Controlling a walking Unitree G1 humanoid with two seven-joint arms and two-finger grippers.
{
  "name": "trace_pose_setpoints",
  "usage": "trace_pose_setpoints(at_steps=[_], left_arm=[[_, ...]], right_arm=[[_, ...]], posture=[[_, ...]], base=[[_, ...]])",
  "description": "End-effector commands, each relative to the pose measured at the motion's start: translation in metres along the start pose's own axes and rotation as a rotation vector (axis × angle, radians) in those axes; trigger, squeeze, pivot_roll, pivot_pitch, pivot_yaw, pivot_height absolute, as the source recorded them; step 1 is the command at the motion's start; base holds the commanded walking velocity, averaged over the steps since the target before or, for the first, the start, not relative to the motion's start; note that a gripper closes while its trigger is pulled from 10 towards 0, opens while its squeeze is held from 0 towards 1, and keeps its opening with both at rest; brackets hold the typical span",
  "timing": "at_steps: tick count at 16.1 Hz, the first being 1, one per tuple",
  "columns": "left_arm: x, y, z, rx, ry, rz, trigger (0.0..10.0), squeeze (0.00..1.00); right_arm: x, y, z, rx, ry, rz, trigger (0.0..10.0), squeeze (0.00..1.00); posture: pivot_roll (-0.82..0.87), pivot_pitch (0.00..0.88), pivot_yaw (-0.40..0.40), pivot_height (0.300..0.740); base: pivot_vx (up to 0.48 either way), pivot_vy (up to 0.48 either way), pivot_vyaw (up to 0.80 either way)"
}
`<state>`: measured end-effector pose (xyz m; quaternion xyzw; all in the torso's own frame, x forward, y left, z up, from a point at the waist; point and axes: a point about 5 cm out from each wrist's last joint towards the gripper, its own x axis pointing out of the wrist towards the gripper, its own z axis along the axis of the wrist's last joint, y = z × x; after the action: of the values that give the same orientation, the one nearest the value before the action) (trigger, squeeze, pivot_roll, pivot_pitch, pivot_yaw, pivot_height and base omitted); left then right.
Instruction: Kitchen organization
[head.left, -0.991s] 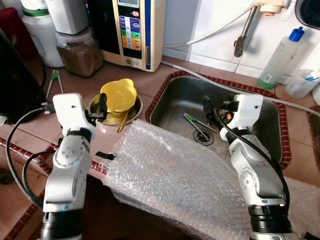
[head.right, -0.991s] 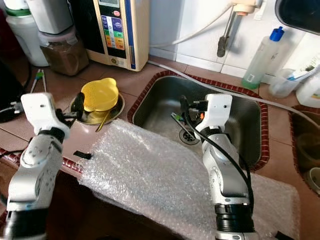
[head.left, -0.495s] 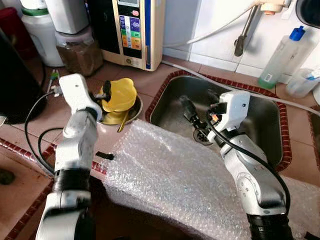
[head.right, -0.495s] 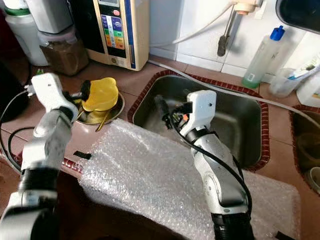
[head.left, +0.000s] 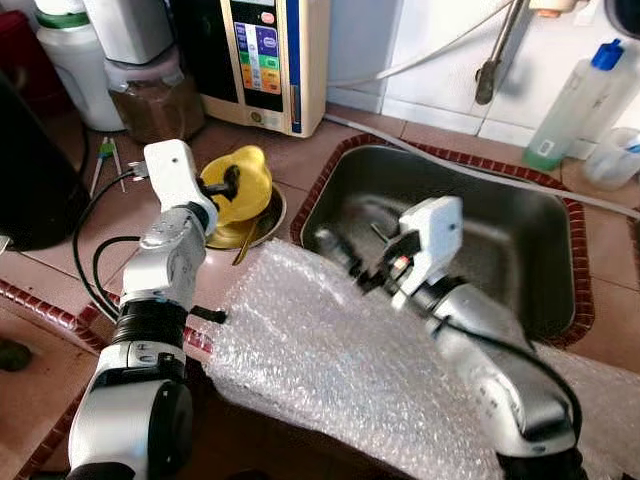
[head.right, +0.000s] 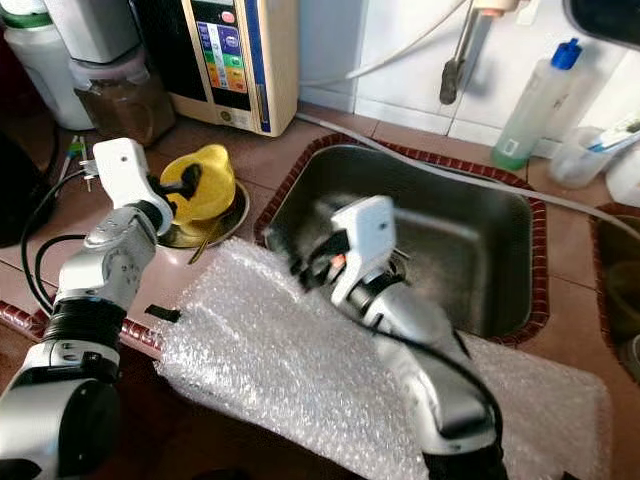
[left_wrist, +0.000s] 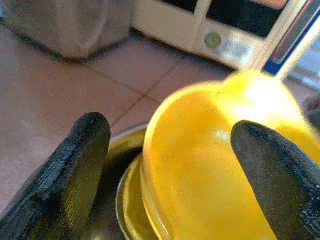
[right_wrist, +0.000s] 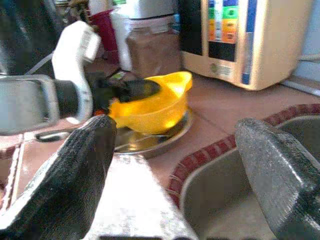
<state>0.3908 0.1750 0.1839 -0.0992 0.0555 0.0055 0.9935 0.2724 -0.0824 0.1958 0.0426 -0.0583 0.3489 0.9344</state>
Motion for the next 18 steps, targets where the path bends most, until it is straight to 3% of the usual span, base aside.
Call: trace_pose_setpoints(at_steps=[1, 2, 3, 6, 14, 18], left_arm=[[0.002, 0.001, -0.004, 0.016, 0.035, -0.010, 2.2, 0.00], [0.003, 0.001, -0.005, 0.024, 0.046, -0.011, 0.2, 0.00], [0.004, 0.000, -0.005, 0.030, 0.057, -0.025, 0.0, 0.00], [0.006, 0.002, -0.002, 0.036, 0.058, -0.008, 0.0, 0.00], [0.001, 0.027, 0.007, 0.072, 0.104, 0.058, 0.0, 0.00], [-0.001, 0.029, 0.006, 0.065, 0.128, 0.051, 0.0, 0.00]], right_arm=[[-0.002, 0.005, 0.002, 0.004, -0.003, 0.020, 10.0, 0.00], [-0.002, 0.006, 0.002, 0.005, -0.001, 0.019, 10.0, 0.00], [-0.003, 0.006, 0.001, 0.000, 0.003, 0.015, 10.0, 0.00], [-0.004, 0.006, 0.000, -0.005, 0.013, 0.011, 10.0, 0.00], [-0.003, 0.004, -0.001, -0.007, 0.021, 0.025, 10.0, 0.00], [-0.002, 0.004, -0.001, -0.015, 0.024, 0.036, 10.0, 0.00]], posture=[[-0.04, 0.165, 0.052, 0.740], [-0.04, 0.167, 0.054, 0.740], [-0.04, 0.169, 0.056, 0.740], [-0.04, 0.171, 0.057, 0.740], [-0.02, 0.174, 0.048, 0.740], [-0.02, 0.171, 0.047, 0.740]], base=[[0.000, 0.000, 0.00], [0.000, 0.000, 0.00], [0.000, 0.000, 0.00], [0.000, 0.000, 0.00], [0.000, 0.000, 0.00], [0.000, 0.000, 0.00]])
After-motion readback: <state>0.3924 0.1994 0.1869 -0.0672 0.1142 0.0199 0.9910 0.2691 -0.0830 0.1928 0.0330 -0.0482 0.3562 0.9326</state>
